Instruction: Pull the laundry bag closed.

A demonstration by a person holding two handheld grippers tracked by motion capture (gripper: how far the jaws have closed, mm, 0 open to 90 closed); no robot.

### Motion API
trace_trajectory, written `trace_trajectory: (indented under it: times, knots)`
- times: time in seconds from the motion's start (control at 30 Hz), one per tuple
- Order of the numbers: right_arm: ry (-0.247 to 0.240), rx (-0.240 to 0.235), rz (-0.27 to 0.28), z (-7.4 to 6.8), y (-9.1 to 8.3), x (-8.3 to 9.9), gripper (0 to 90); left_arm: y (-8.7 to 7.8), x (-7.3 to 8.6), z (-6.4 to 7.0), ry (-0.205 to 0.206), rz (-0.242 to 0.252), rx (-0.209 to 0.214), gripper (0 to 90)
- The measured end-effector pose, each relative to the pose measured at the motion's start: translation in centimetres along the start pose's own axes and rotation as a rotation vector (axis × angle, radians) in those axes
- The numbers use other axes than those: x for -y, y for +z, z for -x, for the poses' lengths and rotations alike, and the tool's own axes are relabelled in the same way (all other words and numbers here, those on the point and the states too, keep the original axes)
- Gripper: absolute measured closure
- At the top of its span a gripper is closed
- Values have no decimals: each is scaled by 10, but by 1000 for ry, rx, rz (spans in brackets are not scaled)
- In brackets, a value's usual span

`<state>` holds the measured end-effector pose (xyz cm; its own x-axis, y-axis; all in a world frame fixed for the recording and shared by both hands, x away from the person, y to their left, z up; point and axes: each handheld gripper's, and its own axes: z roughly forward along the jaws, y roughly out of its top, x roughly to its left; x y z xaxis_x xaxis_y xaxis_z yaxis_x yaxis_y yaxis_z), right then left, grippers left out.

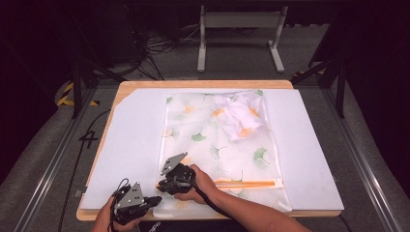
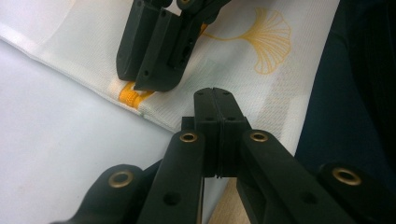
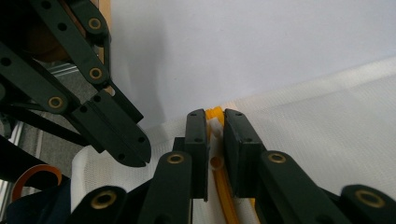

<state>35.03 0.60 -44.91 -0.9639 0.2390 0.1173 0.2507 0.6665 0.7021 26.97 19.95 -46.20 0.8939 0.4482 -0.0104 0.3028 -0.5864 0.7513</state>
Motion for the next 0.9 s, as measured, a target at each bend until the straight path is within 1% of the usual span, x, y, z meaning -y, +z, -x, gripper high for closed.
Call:
trace_trajectory:
  times: [0.07,0.1,0.13,0.2,0.3,0.33,0.47,0.57,0.7,0.73,0.77,0.8,0.83,0.9]
  knots:
    - [9,15,-1,-2,1,-1,812,0,0,-1,-2,2,5,899]
    - [7,30,-1,-4,2,-2,836,0,0,-1,-3,1,5,899]
    - [1,42,-4,-5,2,-2,837,0,0,-1,-2,1,5,899]
    - [-10,48,-8,-5,2,-3,848,0,0,-1,-2,2,5,899]
    - [-6,37,-12,-3,0,-2,852,0,1,-2,-10,5,11,899]
    - [5,31,-12,-2,-1,-1,852,0,1,-2,-10,5,12,899]
    - [10,10,-14,0,-3,1,853,0,1,-2,-13,5,13,899]
    - [24,-2,-14,1,-4,1,853,0,1,-2,-20,5,17,899]
    - [16,-6,-3,1,-6,1,853,0,1,-2,-16,7,13,896]
    - [11,-7,4,1,-6,0,854,0,0,0,-4,5,-3,892]
    - [5,-8,7,0,-6,0,854,0,-1,0,0,7,-20,862]
    - [5,-10,9,1,-6,0,854,-1,-1,-1,-2,12,-32,847]
    - [5,-10,9,1,-6,0,854,-1,-1,-1,-2,12,-32,847]
    - [1,-14,10,1,-6,0,854,-3,-1,-5,-17,29,-70,857]
